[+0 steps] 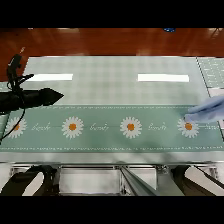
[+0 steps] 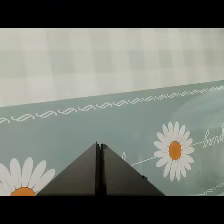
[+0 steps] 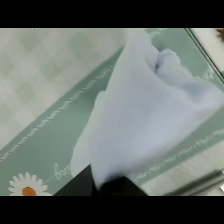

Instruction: Fold the shirts.

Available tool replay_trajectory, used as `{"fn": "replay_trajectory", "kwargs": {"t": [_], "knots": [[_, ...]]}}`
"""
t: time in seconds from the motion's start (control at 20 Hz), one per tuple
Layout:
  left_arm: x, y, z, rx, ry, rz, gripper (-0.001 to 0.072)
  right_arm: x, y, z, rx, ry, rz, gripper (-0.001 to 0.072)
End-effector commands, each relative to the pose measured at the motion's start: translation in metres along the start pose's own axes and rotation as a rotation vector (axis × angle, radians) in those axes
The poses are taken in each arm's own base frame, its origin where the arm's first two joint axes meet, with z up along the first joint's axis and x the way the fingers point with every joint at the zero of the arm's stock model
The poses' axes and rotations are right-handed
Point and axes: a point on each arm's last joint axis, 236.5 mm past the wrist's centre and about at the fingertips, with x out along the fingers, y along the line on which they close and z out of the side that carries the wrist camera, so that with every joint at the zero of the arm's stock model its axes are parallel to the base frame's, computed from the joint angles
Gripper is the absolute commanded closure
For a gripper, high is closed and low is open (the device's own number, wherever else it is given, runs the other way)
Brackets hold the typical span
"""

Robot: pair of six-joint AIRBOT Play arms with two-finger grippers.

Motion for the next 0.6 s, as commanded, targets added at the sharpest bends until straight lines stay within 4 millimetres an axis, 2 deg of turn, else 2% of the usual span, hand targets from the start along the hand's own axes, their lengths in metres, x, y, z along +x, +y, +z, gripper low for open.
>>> {"fn": "replay_trajectory", "kwargs": {"t": [0.0,0.05,0.2,0.35,0.4,0.45,0.55], "knots": [[0.0,0.002,0.009,0.004,-0.038,0.009,0.0693,0.021,-0.08,-0.051,0.146,0.102,-0.233,0.0692],[0.0,0.003,0.014,0.0,-0.06,0.011,0.0693,0.025,-0.101,-0.066,0.175,0.135,-0.294,0.0692],[0.0,0.006,0.022,-0.001,-0.095,0.023,0.0693,0.038,-0.145,-0.111,0.246,0.245,-0.395,0.0692],[0.005,0.011,0.024,-0.013,-0.091,0.03,0.0693,0.054,-0.172,-0.151,0.346,0.299,-0.458,0.0682],[0.008,0.013,0.022,-0.019,-0.081,0.031,0.0693,0.055,-0.185,-0.165,0.373,0.327,-0.524,0.0541],[0.011,0.016,0.021,-0.026,-0.069,0.032,0.0693,0.054,-0.196,-0.178,0.379,0.363,-0.584,0.0303],[0.018,0.022,0.02,-0.04,-0.057,0.039,0.0693,0.056,-0.197,-0.182,0.387,0.38,-0.59,0.0299]]}}
